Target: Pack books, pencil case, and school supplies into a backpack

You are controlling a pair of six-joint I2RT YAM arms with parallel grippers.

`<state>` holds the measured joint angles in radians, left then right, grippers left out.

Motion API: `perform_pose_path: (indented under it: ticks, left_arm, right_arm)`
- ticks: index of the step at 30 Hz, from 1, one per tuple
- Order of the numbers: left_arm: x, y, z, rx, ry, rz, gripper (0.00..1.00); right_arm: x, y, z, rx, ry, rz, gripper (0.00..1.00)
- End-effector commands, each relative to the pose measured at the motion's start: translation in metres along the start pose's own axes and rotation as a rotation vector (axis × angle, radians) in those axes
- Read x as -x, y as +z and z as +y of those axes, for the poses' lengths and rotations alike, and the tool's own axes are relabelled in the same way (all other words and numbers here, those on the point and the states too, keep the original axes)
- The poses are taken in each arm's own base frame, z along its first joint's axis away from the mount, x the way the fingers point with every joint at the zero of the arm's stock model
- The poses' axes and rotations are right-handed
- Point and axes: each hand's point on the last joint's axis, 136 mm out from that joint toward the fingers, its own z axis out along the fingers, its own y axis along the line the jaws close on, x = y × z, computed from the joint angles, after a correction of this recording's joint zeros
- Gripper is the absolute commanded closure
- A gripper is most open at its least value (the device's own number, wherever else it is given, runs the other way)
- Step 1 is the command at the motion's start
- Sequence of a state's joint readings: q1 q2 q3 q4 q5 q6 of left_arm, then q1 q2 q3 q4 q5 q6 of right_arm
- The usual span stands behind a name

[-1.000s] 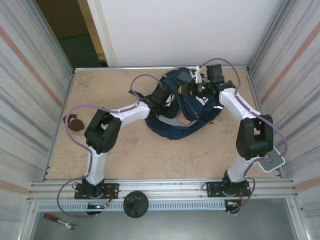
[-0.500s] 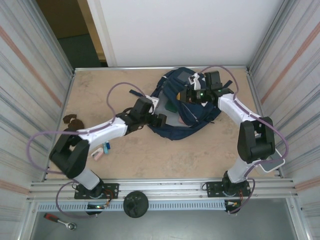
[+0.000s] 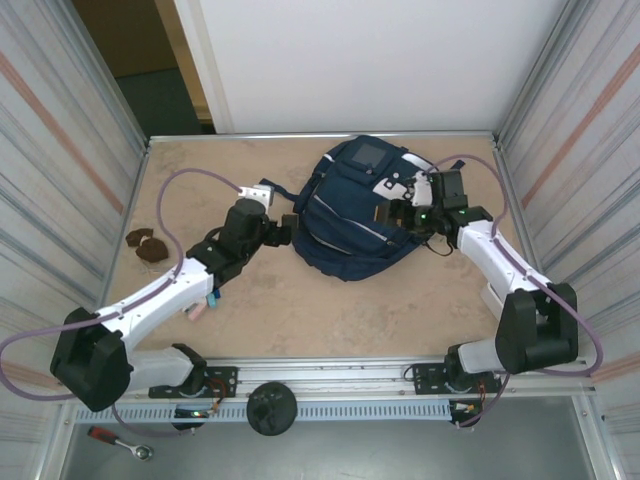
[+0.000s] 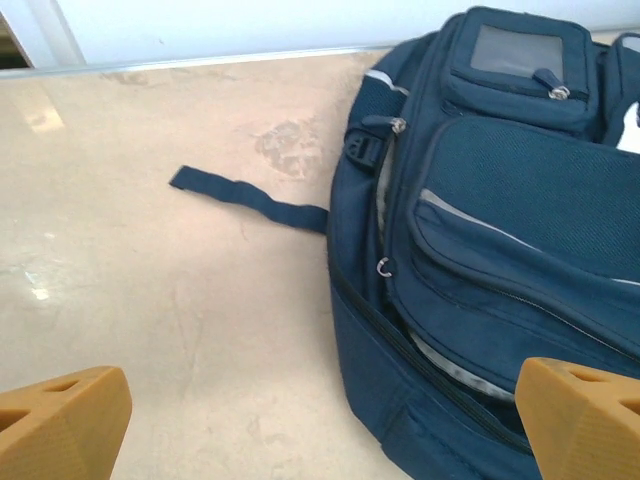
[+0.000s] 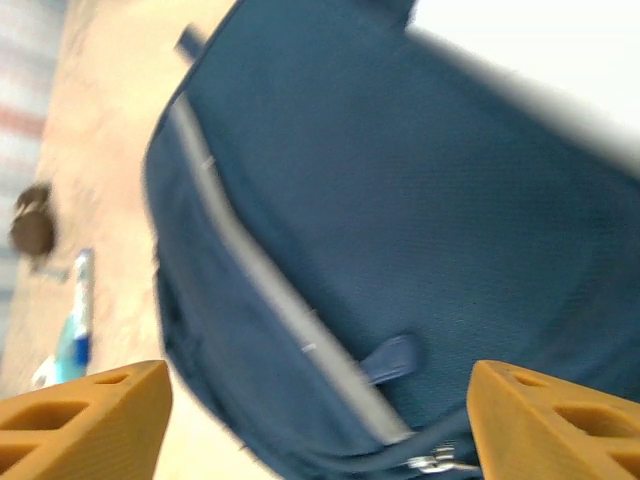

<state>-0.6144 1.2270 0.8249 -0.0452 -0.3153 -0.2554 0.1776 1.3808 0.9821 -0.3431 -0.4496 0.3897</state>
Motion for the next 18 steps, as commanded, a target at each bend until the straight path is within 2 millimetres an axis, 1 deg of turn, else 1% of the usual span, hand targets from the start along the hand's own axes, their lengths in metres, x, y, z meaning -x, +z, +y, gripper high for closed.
perform_pose_path:
  ticks: [1,4,5,8,9,11,14,16,18]
  left_arm:
    - [0.000,0.001,0.017,0.035,0.000,-0.047,0.01]
    - [-0.005,0.003,0.022,-0.021,-0.054,-0.107,0.01]
    - [-0.011,0.004,0.024,-0.050,-0.069,-0.103,0.01]
    - [-0.024,0.010,0.038,-0.088,-0.198,-0.024,0.01]
    - [-0.026,0.014,0.036,-0.120,-0.217,0.001,0.01]
    - [-0.028,0.022,0.026,-0.195,-0.217,0.038,0.01]
    - [-0.029,0.037,0.010,-0.271,-0.214,0.094,0.01]
    - [-0.030,0.055,-0.001,-0.307,-0.217,0.147,0.01]
    - [-0.034,0.076,-0.010,-0.332,-0.225,0.196,0.02]
  right_arm:
    - [0.013,-0.005,-0.042,-0.165,0.060,-0.091,0.17]
    - [0.027,-0.009,-0.057,-0.189,0.117,-0.158,0.11]
    - [0.031,-0.009,-0.061,-0.201,0.133,-0.177,0.08]
    - [0.038,-0.010,-0.078,-0.267,0.162,-0.212,0.00]
    - [0.039,-0.009,-0.084,-0.293,0.177,-0.219,0.00]
    - [0.038,-0.008,-0.100,-0.346,0.224,-0.225,0.00]
    - [0.036,-0.001,-0.114,-0.363,0.281,-0.217,0.00]
    - [0.032,0.006,-0.121,-0.360,0.311,-0.201,0.00]
    - [0.029,0.012,-0.123,-0.348,0.329,-0.186,0.00]
